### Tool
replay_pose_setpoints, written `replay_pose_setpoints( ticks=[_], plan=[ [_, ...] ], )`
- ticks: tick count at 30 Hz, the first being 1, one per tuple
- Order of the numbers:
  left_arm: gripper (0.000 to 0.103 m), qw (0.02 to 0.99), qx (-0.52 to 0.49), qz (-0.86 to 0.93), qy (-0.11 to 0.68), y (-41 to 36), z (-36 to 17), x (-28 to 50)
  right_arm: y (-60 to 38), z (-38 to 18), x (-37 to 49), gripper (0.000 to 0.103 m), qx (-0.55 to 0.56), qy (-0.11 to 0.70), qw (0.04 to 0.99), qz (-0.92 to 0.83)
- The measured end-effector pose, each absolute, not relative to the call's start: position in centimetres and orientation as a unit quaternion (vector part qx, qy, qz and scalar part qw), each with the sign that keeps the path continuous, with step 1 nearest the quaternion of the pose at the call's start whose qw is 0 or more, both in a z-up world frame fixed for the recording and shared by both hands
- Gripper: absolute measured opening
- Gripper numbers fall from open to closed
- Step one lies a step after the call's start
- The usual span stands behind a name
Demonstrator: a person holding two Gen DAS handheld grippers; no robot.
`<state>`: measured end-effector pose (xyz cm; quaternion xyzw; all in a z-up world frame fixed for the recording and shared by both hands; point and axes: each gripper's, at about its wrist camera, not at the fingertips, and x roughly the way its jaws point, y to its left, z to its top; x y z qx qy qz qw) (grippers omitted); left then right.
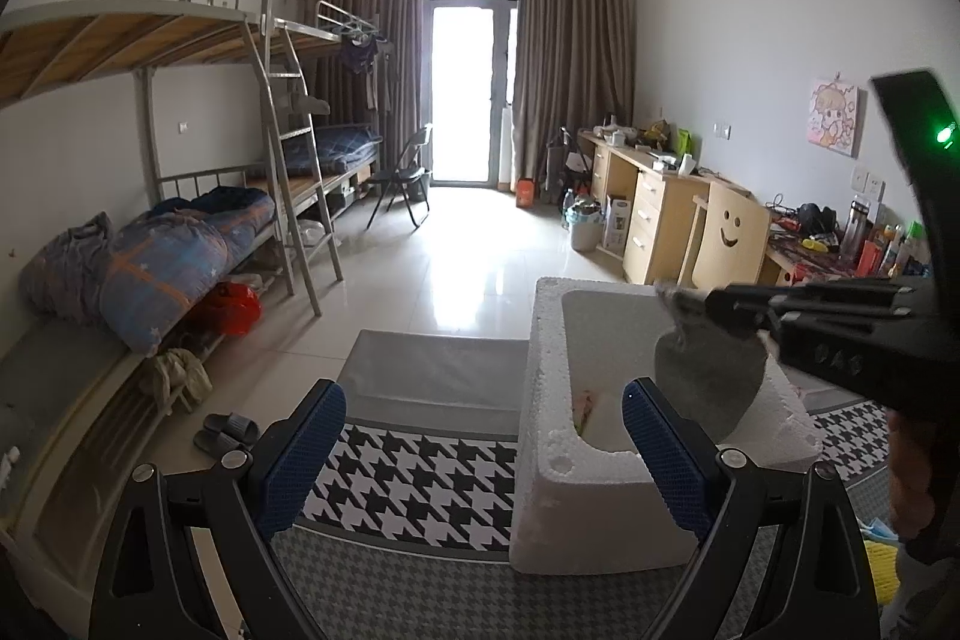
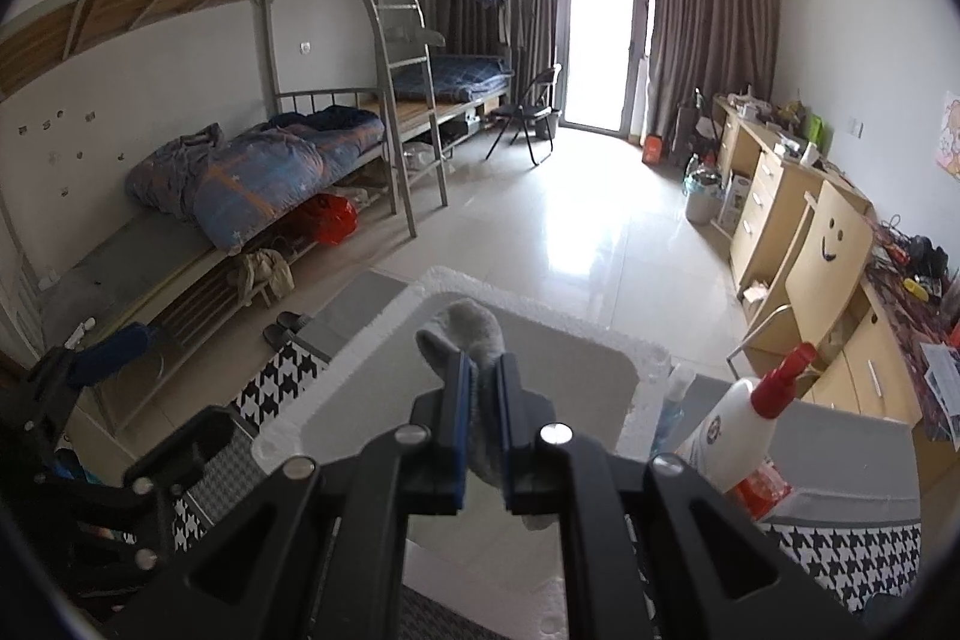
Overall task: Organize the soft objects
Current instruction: 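Open the right gripper to drop the grey cloth into the foam box, then withdraw both open grippers from the box back over the yellow sponge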
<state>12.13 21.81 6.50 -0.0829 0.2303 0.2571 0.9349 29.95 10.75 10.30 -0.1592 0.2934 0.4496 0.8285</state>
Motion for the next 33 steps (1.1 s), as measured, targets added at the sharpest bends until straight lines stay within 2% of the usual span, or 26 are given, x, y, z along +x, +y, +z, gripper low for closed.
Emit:
replay_pose_setpoints(
  ticks=[1, 3, 5, 7, 13, 18, 33],
  plan=[
    [0.094, 0.935, -0.083, 0.257, 0.229, 21.8, 6.5, 12.0, 10.8, 10.1, 29.9, 0.012, -0.163, 0.298, 0.827, 0.447],
    [0.094, 0.936, -0.082, 0.257, 0.228, 21.6, 6.5, 11.7, 11.0, 9.6, 29.9, 0.022, -0.170, 0.307, 0.825, 0.444],
    [0.094, 0.936, -0.082, 0.256, 0.226, 21.3, 6.4, 11.4, 11.0, 9.3, 29.9, 0.052, -0.179, 0.309, 0.824, 0.440],
    [0.094, 0.936, -0.081, 0.256, 0.226, 21.2, 6.4, 11.4, 10.7, 9.2, 29.8, 0.065, -0.179, 0.301, 0.830, 0.434],
    [0.094, 0.938, -0.081, 0.251, 0.226, 20.5, 6.6, 11.2, 9.6, 9.9, 28.9, 0.067, -0.173, 0.293, 0.833, 0.436],
    [0.094, 0.940, -0.076, 0.247, 0.222, 19.8, 7.1, 10.6, 8.2, 10.8, 28.2, 0.079, -0.161, 0.275, 0.841, 0.437],
    [0.099, 0.947, -0.069, 0.232, 0.210, 18.2, 7.6, 9.4, 5.0, 11.1, 27.6, 0.081, -0.134, 0.267, 0.846, 0.442]
  ],
)
